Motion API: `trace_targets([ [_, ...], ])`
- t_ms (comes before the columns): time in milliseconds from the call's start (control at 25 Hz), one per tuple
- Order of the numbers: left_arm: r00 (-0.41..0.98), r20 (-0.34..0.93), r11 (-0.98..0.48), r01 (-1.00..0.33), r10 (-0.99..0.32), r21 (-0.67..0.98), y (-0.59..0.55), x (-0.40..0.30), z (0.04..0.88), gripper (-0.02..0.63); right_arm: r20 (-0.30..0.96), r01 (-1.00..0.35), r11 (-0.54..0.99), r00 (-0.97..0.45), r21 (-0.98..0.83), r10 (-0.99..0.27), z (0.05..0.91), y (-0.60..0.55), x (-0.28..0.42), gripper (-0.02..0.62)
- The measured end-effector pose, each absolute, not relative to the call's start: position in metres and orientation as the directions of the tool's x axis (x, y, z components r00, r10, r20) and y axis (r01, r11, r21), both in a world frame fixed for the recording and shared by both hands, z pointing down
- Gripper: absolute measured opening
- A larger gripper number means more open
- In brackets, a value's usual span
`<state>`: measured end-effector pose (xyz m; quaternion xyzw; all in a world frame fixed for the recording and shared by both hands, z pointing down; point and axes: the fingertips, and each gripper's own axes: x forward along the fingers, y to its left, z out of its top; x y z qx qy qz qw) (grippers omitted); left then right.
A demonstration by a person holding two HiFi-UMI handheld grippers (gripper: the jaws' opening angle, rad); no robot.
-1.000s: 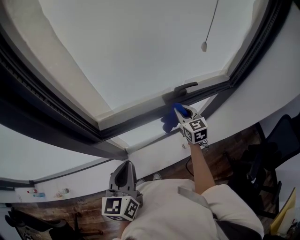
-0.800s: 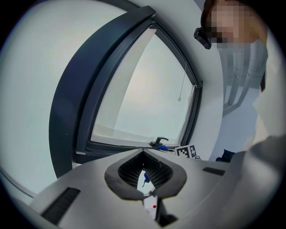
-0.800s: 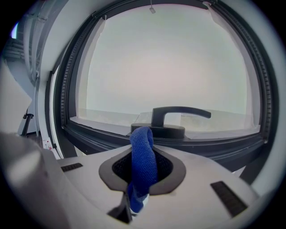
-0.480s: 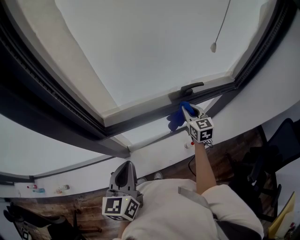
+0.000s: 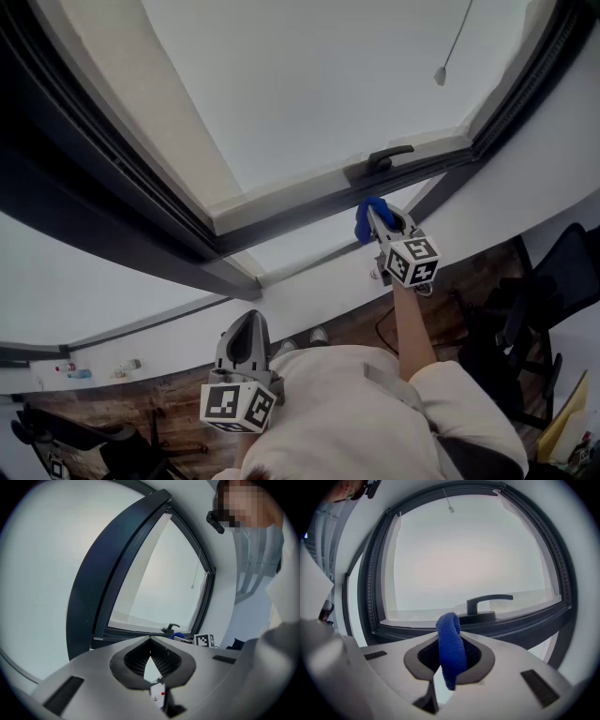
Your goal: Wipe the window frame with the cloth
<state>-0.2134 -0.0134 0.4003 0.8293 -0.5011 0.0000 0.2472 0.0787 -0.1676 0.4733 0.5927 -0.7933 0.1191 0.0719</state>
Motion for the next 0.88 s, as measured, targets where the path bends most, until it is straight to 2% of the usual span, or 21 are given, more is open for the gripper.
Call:
trace_targets([
  [240, 0.529, 0.272, -0.406, -0.822, -0.804, 0.399, -0.021, -0.231, 0.395, 0.005, 0.185, -0.933, 0.273, -0.319, -0.236, -0.93, 0.448, -0.108, 0.053, 0.051],
  [440, 0.541, 0.27, -0.441, -0.826, -0.797, 0.351, -0.04, -0.247, 0.388, 0.005, 0.148, -0.919, 0.302, -0.346, -0.254, -0.927, 0.415, -0.057, 0.036, 0.051],
  [720, 0.58, 0.295, -0.488, -0.807, -0.759, 0.332, -0.049, -0.258, 0.404, 0.005, 0.177, -0.944, 0.21, -0.259, -0.254, -0.949, 0.409, 0.013, 0.027, 0.051],
  [880, 0.611, 0.299, -0.53, -0.788, -0.733, 0.313, -0.053, -0.246, 0.408, 0.006, 0.218, -0.967, 0.198, -0.23, -0.163, -0.948, 0.405, 0.032, 0.032, 0.051],
])
